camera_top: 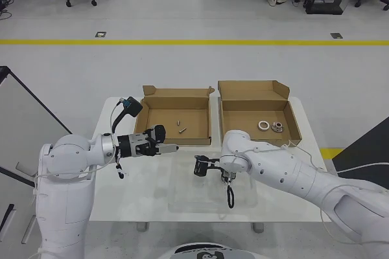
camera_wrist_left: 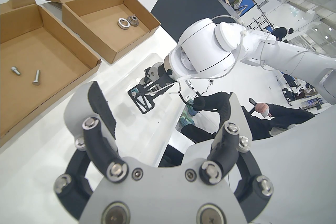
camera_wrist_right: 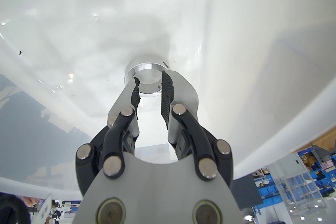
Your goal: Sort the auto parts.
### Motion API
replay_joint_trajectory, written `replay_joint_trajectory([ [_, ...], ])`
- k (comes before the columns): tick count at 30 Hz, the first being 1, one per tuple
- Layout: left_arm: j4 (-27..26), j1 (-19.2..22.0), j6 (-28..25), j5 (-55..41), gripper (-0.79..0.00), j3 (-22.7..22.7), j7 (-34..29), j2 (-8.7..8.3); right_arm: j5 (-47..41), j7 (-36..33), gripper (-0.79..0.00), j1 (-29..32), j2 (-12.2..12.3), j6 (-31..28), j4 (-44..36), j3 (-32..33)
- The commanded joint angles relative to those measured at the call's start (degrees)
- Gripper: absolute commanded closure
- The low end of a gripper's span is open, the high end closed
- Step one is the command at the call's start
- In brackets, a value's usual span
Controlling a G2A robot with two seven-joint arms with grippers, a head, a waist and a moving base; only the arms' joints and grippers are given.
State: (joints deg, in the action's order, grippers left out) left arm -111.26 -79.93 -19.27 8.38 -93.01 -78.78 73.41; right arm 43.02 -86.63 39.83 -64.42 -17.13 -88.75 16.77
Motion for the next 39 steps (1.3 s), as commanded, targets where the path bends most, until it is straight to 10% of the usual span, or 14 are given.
replay_joint_trajectory([
  [1, 0.0, 0.0, 0.0, 0.0, -0.785, 0.0, 0.0, 0.00, -0.4, 0.0, -0.271, 0.2, 0.0, -0.5, -0.5, 0.2],
  [39, 0.0, 0.0, 0.0, 0.0, -0.785, 0.0, 0.0, 0.00, -4.3, 3.9, -0.320, 0.4, -1.0, -3.5, 3.3, -0.1],
])
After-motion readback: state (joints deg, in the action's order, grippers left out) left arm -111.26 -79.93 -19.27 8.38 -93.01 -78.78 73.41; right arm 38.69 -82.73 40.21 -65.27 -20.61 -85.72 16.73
